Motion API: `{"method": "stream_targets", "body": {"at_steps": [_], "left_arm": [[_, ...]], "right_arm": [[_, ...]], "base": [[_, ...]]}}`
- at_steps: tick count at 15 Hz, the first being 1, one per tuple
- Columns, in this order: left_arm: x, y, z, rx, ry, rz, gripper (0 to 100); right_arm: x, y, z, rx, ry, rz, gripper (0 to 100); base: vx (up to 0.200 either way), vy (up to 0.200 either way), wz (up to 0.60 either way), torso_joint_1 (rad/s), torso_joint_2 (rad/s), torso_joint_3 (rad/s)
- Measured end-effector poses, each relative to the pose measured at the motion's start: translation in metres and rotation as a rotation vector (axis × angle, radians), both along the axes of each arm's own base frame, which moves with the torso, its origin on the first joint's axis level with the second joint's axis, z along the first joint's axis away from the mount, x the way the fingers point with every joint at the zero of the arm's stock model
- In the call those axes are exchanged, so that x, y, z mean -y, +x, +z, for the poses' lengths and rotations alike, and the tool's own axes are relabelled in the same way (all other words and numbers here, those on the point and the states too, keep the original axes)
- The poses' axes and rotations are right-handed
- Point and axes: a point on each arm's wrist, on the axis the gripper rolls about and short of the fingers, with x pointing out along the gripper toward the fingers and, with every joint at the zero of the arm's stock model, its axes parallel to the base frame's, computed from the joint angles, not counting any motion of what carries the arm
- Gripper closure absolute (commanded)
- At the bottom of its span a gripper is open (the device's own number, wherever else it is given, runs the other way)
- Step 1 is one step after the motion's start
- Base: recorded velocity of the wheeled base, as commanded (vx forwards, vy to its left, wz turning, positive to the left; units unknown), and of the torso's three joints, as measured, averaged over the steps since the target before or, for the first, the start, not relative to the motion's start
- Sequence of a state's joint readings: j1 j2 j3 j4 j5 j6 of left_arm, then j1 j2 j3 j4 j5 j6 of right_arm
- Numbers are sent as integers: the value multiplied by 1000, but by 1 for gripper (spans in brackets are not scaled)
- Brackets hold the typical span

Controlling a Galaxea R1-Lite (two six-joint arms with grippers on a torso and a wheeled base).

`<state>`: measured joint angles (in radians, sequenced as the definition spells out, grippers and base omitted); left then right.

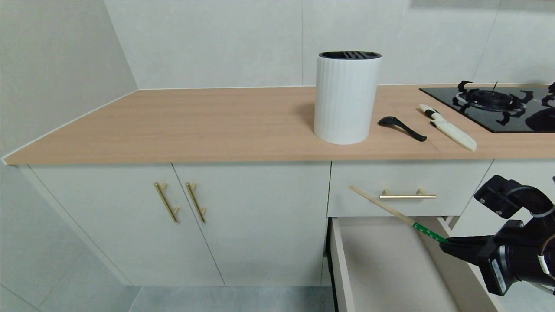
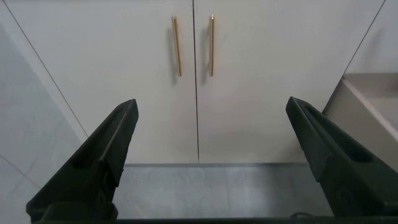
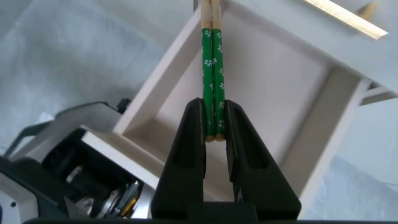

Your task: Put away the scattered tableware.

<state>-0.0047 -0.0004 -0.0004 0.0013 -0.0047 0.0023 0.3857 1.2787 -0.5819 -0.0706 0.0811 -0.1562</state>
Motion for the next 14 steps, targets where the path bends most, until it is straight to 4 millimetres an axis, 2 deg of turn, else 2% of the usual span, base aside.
{"method": "stream_targets", "body": {"at_steps": [9, 14], "left_arm": [[0, 0, 0, -2, 0, 0, 0], [0, 0, 0, -1, 0, 0, 0]], "right_arm": [[-5, 10, -16, -74, -34, 1, 100], [-6, 13, -19, -89, -42, -2, 100]], "base": [[0, 0, 0, -142, 436, 297], [0, 0, 0, -17, 69, 43]]}}
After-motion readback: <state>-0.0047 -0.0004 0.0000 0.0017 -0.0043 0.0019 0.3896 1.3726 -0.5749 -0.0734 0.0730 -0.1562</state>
